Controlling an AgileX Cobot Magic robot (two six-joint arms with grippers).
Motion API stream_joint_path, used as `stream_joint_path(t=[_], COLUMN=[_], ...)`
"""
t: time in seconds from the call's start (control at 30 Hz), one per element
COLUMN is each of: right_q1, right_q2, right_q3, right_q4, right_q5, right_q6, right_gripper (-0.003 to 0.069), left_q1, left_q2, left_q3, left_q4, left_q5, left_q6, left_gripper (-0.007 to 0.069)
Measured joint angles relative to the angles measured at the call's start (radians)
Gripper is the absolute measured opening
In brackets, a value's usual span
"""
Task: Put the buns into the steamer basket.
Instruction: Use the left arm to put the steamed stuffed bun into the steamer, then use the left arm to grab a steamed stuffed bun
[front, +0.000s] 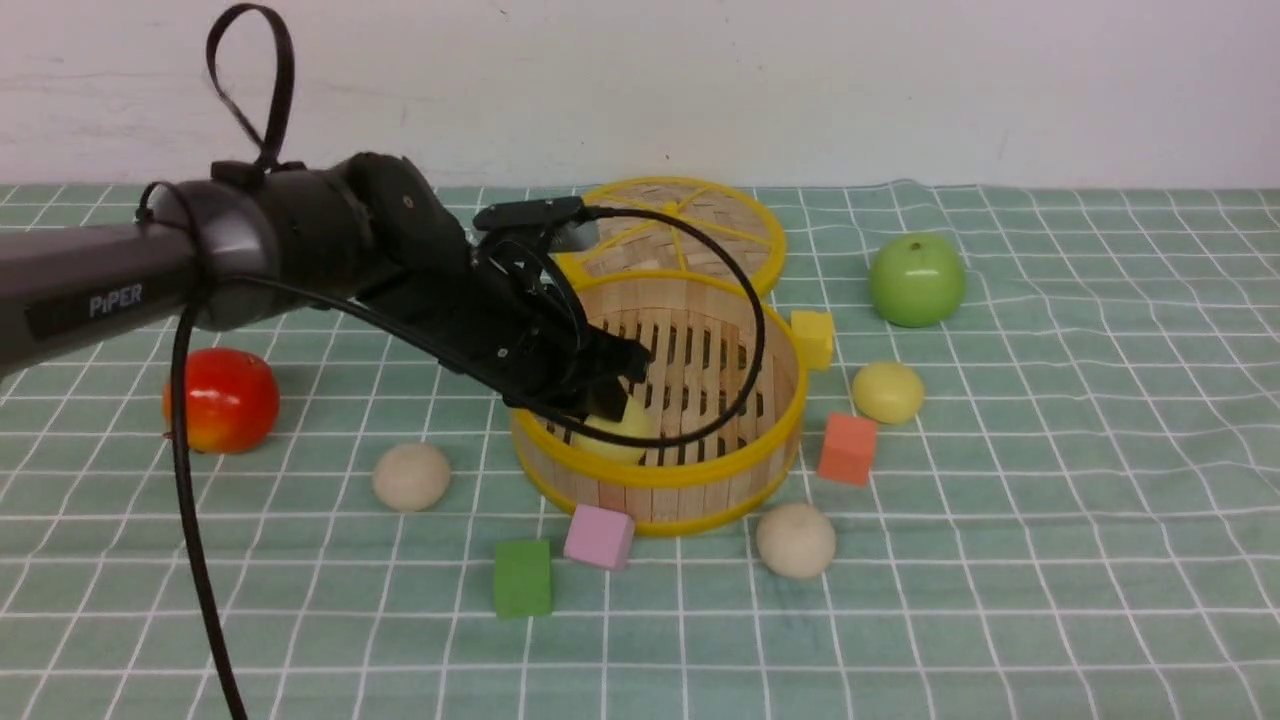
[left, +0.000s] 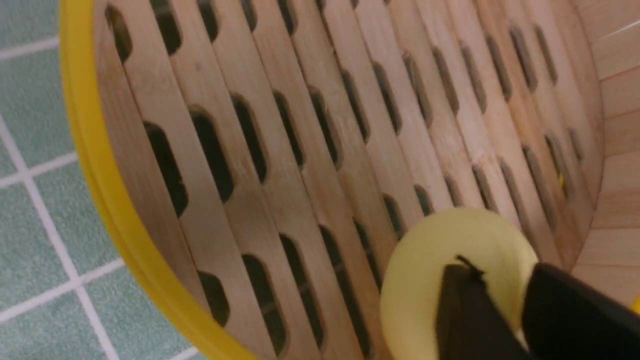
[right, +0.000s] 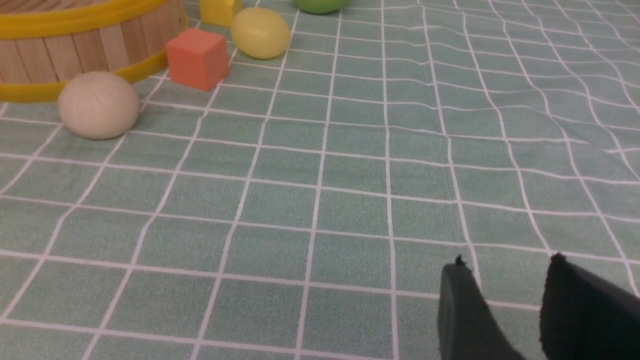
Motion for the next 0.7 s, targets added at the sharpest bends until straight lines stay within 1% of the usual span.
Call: stream_joint_path(t=[0.03,0.07,0.17,0.2,0.27,0.3,0.37,0.43,0.5,0.53,0.57,0.6,0.7], right_q1=[0.0,0.0,0.0,0.0,0.0,0.0,0.0,0.0,0.0,0.0,0.0,0.0,0.0], right_q2=[0.0,0.0,0.0,0.0,0.0,0.0,0.0,0.0,0.0,0.0,0.0,0.0,0.0], right_q3=[0.0,0.0,0.0,0.0,0.0,0.0,0.0,0.0,0.0,0.0,0.0,0.0,0.0], right_q4=[0.0,0.0,-0.002,-0.002,-0.001,-0.001,-0.001,-0.001,-0.001,-0.001,-0.001,-0.001,-0.001], right_q5=[0.0,0.0,0.0,0.0,0.0,0.0,0.0,0.0,0.0,0.0,0.0,0.0,0.0], right_q6=[0.0,0.0,0.0,0.0,0.0,0.0,0.0,0.0,0.0,0.0,0.0,0.0,0.0], right_gripper=[0.024,0.024,0.024,0.024,0.024,0.024,0.024,0.024,0.024,0.024,0.024,0.024,0.024], left_q1=[0.0,0.0,0.0,0.0,0.0,0.0,0.0,0.0,0.004,0.01,0.012,0.037,0.072], left_q2=[-0.006,-0.01,-0.057,-0.077,-0.145,-0.164,-0.22,-0.27,-0.29,-0.29,-0.288,-0.274,-0.243], left_q3=[-0.007,-0.008,-0.017,-0.018,-0.02,-0.02,-0.018,0.006,0.073,0.104,0.111,0.161,0.184], left_q4=[0.0,0.0,0.011,0.023,0.092,0.146,0.261,0.379,0.519,0.544,0.55,0.571,0.573], left_q5=[0.011,0.015,0.042,0.051,0.09,0.115,0.181,0.234,0.268,0.271,0.271,0.26,0.237], left_q6=[0.0,0.0,-0.006,-0.014,-0.06,-0.093,-0.197,-0.281,-0.369,-0.393,-0.403,-0.432,-0.445], left_gripper=[0.0262,0.028,0.0388,0.0406,0.0408,0.0395,0.0337,0.0253,0.0126,0.0093,0.0086,0.0038,0.0022])
